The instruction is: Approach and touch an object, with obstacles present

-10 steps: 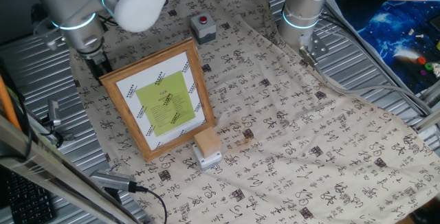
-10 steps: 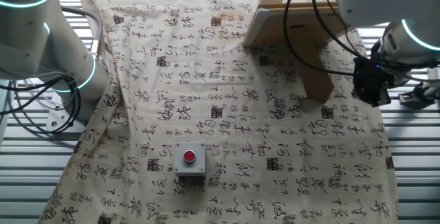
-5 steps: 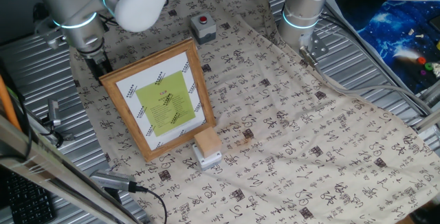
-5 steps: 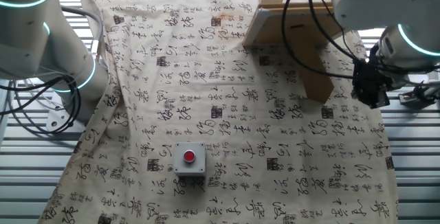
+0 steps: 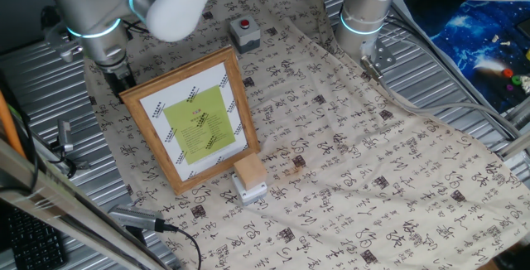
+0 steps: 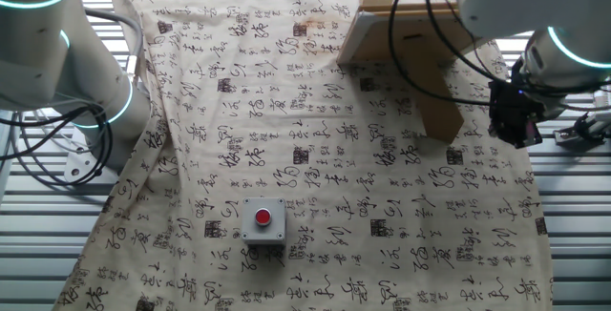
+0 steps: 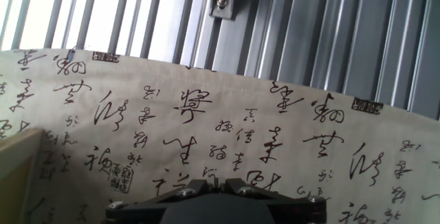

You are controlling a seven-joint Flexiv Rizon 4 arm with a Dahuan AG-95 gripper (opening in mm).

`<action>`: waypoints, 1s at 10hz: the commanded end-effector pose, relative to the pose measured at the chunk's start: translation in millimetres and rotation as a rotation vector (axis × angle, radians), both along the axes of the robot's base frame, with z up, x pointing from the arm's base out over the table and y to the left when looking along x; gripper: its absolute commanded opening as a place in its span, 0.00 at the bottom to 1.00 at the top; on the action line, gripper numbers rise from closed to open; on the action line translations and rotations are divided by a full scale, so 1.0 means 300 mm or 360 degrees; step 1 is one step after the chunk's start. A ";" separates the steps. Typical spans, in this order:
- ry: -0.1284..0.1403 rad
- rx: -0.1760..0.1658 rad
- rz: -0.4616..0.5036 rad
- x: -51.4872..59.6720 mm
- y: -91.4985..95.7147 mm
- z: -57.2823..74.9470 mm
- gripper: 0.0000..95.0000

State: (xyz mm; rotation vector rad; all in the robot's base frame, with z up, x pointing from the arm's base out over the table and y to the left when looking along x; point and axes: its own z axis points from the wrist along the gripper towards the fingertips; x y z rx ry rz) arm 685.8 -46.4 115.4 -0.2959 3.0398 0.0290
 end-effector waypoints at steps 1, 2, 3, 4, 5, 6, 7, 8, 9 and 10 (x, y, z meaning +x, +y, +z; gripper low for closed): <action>-0.0008 -0.0012 -0.0119 0.006 0.000 -0.003 0.00; -0.0015 -0.0010 -0.0124 0.006 0.000 -0.003 0.00; -0.0014 -0.0010 -0.0123 0.006 0.000 -0.003 0.00; -0.0014 -0.0008 -0.0123 0.006 0.000 -0.003 0.00; -0.0008 -0.0009 -0.0111 0.026 -0.008 -0.002 0.00; -0.0005 -0.0010 -0.0102 0.040 -0.013 -0.003 0.00; 0.0000 -0.0008 -0.0084 0.076 -0.024 -0.006 0.00; 0.0001 0.0000 -0.0075 0.093 -0.027 -0.005 0.00; 0.0006 0.0011 -0.0068 0.119 -0.027 0.003 0.00; 0.0011 0.0016 -0.0068 0.134 -0.026 0.008 0.00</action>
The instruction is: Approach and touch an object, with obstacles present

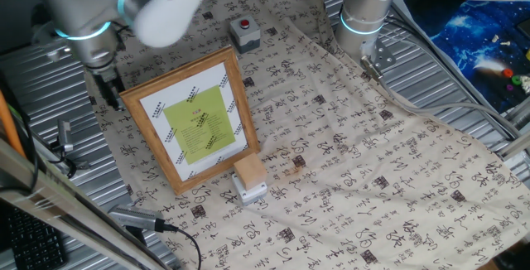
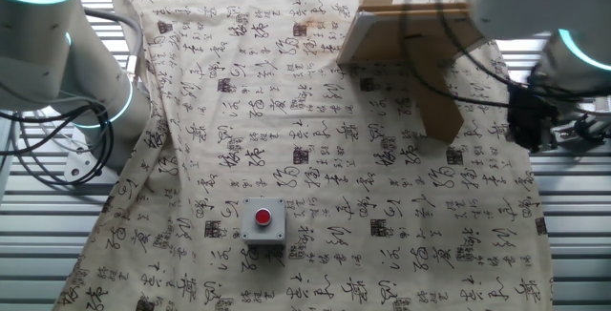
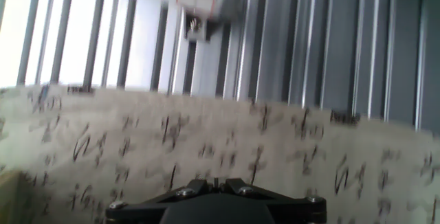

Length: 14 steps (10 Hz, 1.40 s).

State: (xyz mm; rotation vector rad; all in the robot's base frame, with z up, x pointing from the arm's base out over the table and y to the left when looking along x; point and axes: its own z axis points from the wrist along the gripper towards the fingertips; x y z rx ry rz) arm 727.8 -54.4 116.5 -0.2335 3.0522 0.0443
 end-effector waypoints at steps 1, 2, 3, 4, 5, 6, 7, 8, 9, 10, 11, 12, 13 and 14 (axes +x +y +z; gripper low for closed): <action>0.0000 0.0006 -0.0002 0.007 0.003 0.007 0.00; 0.0002 0.0025 -0.0006 0.025 0.008 0.009 0.00; 0.0002 0.0028 -0.0008 0.036 0.015 0.009 0.00; 0.0004 0.0033 -0.0011 0.049 0.020 0.009 0.00; 0.0005 0.0036 -0.0013 0.058 0.026 0.010 0.00; 0.0009 0.0036 -0.0015 0.073 0.035 0.008 0.00; 0.0013 0.0037 -0.0020 0.086 0.048 0.005 0.00; 0.0014 0.0037 -0.0028 0.099 0.067 0.003 0.00; 0.0017 0.0037 -0.0036 0.110 0.083 0.005 0.00; 0.0022 0.0035 -0.0040 0.120 0.098 0.006 0.00; 0.0025 0.0038 -0.0043 0.132 0.109 0.008 0.00; 0.0029 0.0037 -0.0047 0.142 0.122 0.009 0.00; 0.0030 0.0037 -0.0054 0.153 0.136 0.007 0.00; 0.0034 0.0038 -0.0060 0.165 0.148 0.007 0.00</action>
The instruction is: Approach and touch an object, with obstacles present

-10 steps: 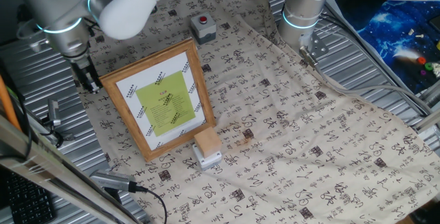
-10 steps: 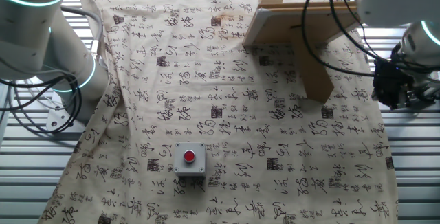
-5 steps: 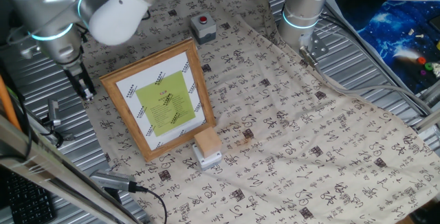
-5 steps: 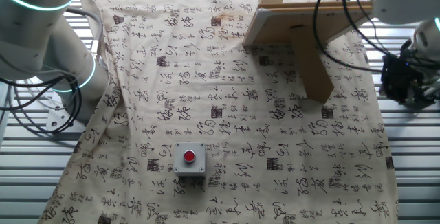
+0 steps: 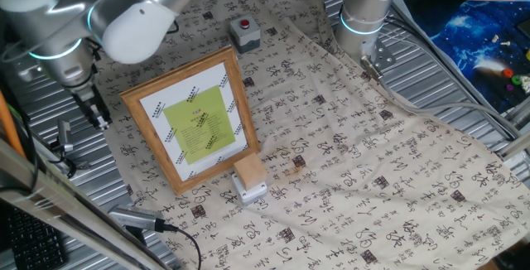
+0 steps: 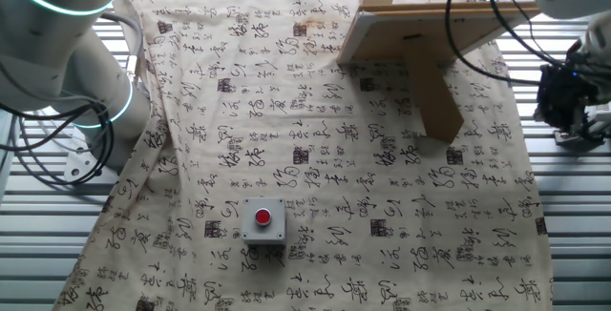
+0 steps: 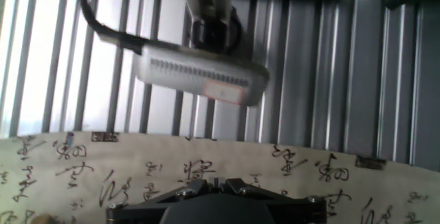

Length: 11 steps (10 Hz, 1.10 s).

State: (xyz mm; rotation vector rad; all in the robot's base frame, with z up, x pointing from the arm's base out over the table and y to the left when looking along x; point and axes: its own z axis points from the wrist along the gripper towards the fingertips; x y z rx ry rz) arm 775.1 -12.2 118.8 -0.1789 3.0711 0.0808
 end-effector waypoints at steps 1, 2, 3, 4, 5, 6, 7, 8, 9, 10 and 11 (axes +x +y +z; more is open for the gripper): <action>0.0008 0.0000 -0.0012 0.014 0.019 0.001 0.00; 0.0010 0.0000 -0.0016 0.019 0.030 0.001 0.00; 0.0011 0.0000 -0.0020 0.023 0.038 0.002 0.00; 0.0012 0.0001 -0.0027 0.027 0.050 0.002 0.00; 0.0014 -0.0003 -0.0035 0.033 0.067 0.002 0.00; 0.0014 -0.0003 -0.0041 0.042 0.081 0.000 0.00; 0.0015 -0.0004 -0.0050 0.052 0.100 -0.001 0.00; 0.0016 -0.0005 -0.0056 0.057 0.114 -0.001 0.00; 0.0016 -0.0008 -0.0059 0.062 0.124 -0.001 0.00; 0.0018 -0.0007 -0.0064 0.066 0.135 0.002 0.00; 0.0024 -0.0010 -0.0065 0.073 0.151 0.007 0.00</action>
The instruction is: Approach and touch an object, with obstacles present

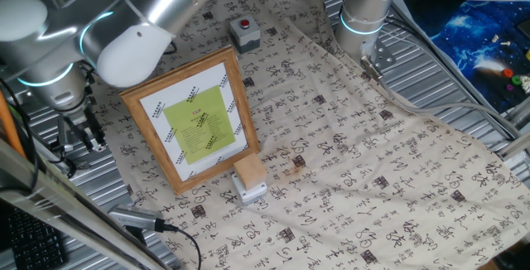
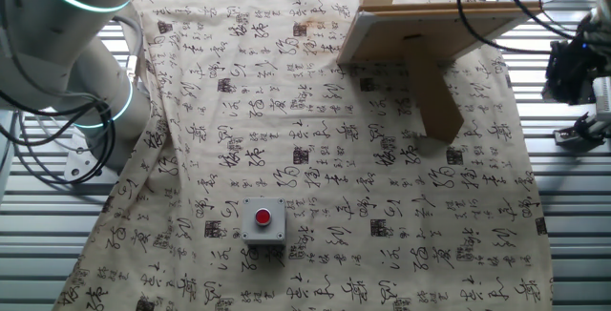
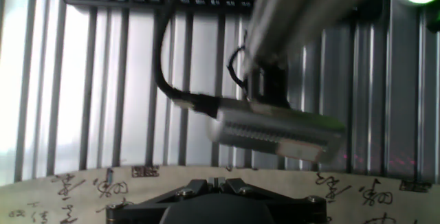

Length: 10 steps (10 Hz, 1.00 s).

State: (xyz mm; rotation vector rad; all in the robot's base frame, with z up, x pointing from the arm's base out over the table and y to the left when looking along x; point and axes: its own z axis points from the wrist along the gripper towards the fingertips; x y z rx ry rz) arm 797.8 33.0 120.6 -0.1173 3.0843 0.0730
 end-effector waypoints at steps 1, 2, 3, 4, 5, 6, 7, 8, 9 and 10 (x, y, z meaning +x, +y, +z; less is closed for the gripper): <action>0.0009 -0.0003 -0.0001 0.003 0.007 0.005 0.00; 0.0013 -0.0005 -0.0003 0.004 0.015 0.016 0.00; 0.0020 -0.0006 -0.0009 0.004 0.025 0.029 0.00; 0.0028 -0.0008 -0.0011 0.003 0.035 0.041 0.00; 0.0032 -0.0008 -0.0014 0.003 0.038 0.044 0.00; 0.0035 -0.0010 -0.0022 0.003 0.046 0.051 0.00; 0.0035 -0.0011 -0.0028 0.002 0.056 0.051 0.00; 0.0036 -0.0012 -0.0039 0.001 0.068 0.051 0.00; 0.0037 -0.0018 -0.0048 0.000 0.085 0.052 0.00; 0.0039 -0.0020 -0.0055 -0.001 0.096 0.054 0.00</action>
